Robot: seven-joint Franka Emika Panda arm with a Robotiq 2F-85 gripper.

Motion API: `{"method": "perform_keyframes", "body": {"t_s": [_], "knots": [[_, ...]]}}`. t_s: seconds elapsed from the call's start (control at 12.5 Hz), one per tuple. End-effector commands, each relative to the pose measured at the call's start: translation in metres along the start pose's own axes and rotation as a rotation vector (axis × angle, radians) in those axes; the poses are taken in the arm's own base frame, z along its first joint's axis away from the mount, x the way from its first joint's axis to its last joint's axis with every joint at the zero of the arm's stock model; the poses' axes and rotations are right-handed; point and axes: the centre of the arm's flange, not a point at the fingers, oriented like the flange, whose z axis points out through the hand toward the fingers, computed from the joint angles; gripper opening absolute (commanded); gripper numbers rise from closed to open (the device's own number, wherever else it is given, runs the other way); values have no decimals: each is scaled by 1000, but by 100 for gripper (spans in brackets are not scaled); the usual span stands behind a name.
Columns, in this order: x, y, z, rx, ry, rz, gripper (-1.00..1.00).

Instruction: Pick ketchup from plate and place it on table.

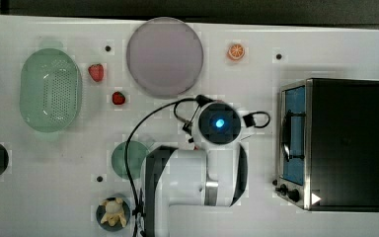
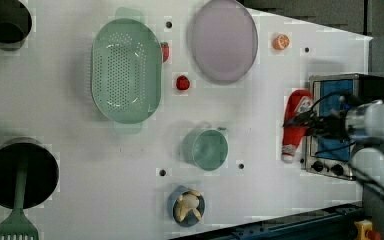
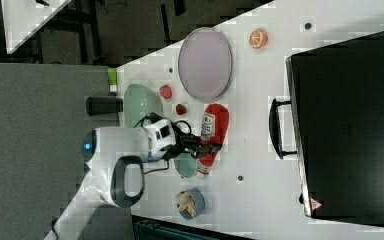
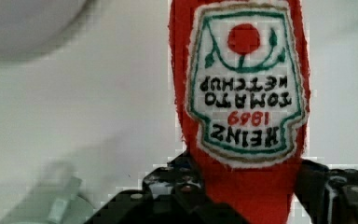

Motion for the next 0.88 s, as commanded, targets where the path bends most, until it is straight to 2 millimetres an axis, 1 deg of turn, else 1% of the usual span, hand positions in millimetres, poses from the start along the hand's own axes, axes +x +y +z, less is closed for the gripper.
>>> {"method": "perform_keyframes", "body": {"t_s": [0.08, 0.24, 0.32, 0.4, 0.48, 0.56, 0.64, 0.72, 0.8, 0.88], "knots": [[1, -8, 9, 21, 31, 90, 16], [1, -10, 36, 17, 3, 88, 16], [3, -10, 46, 20, 1, 89, 22], [4, -10, 53, 25, 5, 91, 41], [7, -11, 55, 34, 20, 91, 64], [9, -12, 50, 43, 39, 93, 86], [12, -14, 41, 45, 47, 102, 100], [16, -14, 27, 41, 43, 126, 100], [19, -15, 8, 35, 36, 161, 100], [23, -17, -17, 30, 36, 189, 100]]}}
